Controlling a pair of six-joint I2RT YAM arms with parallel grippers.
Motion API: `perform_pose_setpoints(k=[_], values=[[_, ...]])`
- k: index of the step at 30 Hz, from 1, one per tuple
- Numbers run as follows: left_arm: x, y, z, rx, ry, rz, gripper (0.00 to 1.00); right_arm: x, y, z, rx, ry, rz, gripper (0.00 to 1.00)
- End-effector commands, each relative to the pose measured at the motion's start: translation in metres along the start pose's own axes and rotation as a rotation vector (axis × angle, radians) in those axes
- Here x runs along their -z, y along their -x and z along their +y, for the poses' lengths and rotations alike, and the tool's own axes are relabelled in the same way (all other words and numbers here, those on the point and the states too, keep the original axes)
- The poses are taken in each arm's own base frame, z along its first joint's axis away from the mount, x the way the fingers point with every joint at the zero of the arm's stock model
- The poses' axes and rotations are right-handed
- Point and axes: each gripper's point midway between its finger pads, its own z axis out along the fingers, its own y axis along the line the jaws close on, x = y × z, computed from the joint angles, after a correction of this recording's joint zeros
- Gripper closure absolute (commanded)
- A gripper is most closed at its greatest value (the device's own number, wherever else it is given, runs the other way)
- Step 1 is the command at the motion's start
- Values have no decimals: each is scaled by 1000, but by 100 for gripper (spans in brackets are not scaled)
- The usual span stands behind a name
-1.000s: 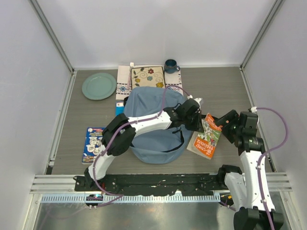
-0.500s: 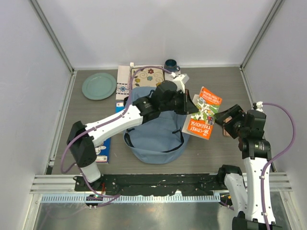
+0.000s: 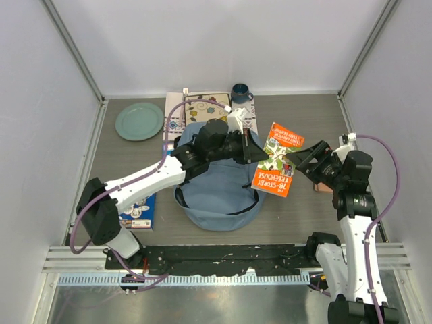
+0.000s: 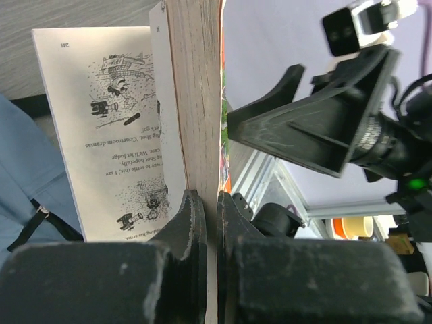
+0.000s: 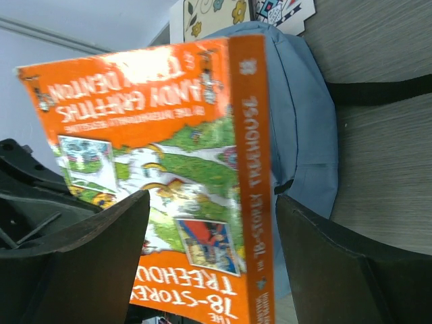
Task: Pack the student bag
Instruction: Pick up the book from the center of the board.
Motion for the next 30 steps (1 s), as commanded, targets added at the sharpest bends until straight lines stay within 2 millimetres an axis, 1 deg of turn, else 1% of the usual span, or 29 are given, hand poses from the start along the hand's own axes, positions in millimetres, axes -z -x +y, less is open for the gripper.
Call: perform_pose_setpoints(k=[1,4,6,7,9,10,15,17,18,19,22,24,25,26,27,28,30], values=[[43,65,-75,-57,-258,-219,100,0,1,13,49,76,6,20],[49,67,-77,-54,-278,-232,100,-3,-5,11,36,95,24,20],[50,68,-80,-57,-297,-233,100,-3,-7,20,42,156,36,20],[50,63,-81,-56,-315,-221,100,-5,-6,23,50,194,27,20],[48,63,-84,-52,-348,-223,100,-4,-9,33,24,251,49,20],[48,62,-86,-52,-363,-215,100,-3,-7,37,34,276,38,20],[43,59,-90,-36,-421,-208,100,-2,-6,46,39,320,59,19],[45,59,-95,-41,-449,-211,100,-3,-7,49,39,339,72,20],[43,58,-96,-40,-457,-208,100,-3,-10,49,21,351,92,19],[44,60,-96,-39,-462,-212,100,-3,-7,53,35,375,84,20],[41,58,-95,-36,-464,-204,100,-2,-8,57,40,395,88,20],[40,56,-93,-34,-461,-202,100,0,-7,60,48,406,84,27],[39,55,-92,-32,-461,-197,100,2,-6,64,52,424,83,33],[39,54,-91,-27,-458,-196,100,3,-5,66,49,434,81,44],[37,52,-87,-23,-449,-191,100,3,-5,68,45,442,80,48],[35,51,-84,-16,-435,-187,100,4,-4,71,43,453,75,60],[32,51,-74,-13,-389,-196,100,6,-2,74,51,462,68,69]])
